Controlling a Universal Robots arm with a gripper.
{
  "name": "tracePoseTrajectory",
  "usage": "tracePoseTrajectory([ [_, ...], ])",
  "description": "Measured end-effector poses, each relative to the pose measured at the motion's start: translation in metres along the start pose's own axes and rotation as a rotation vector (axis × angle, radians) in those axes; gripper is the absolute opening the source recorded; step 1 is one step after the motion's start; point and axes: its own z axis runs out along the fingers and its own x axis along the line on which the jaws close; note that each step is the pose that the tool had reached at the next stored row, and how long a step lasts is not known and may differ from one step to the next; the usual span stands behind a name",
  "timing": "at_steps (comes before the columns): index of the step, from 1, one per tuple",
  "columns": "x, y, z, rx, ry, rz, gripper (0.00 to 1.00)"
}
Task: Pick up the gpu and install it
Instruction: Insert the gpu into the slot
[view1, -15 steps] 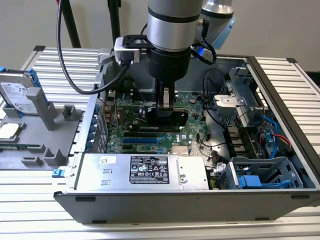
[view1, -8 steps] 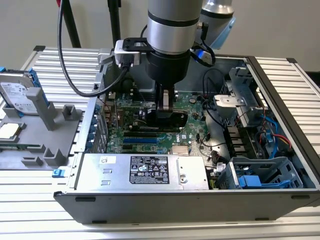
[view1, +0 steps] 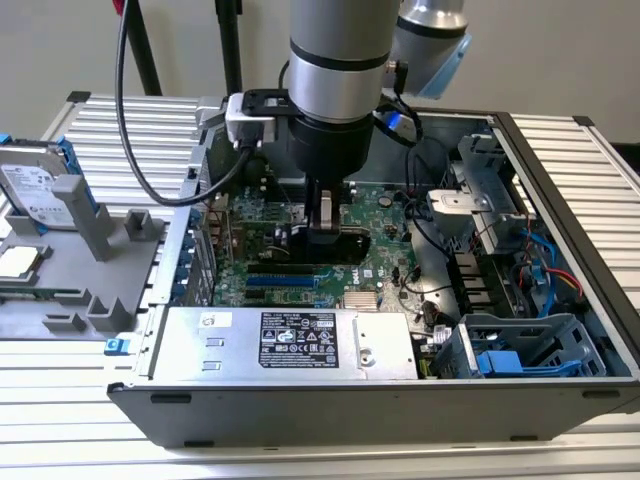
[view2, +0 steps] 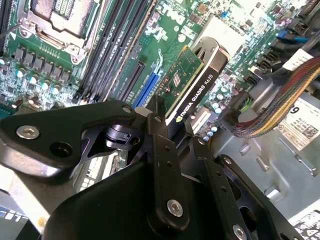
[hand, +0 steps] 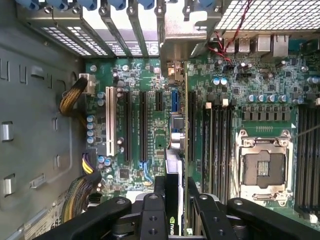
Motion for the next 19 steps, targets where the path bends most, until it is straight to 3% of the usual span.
tracePoseTrajectory([
  [11, 0.0002, 0.0161, 0.0155, 0.0001, 0.0009, 0.0, 0.0],
  [19, 0.0002, 0.022, 0.0261, 0.0, 0.0009, 0.0, 0.0],
])
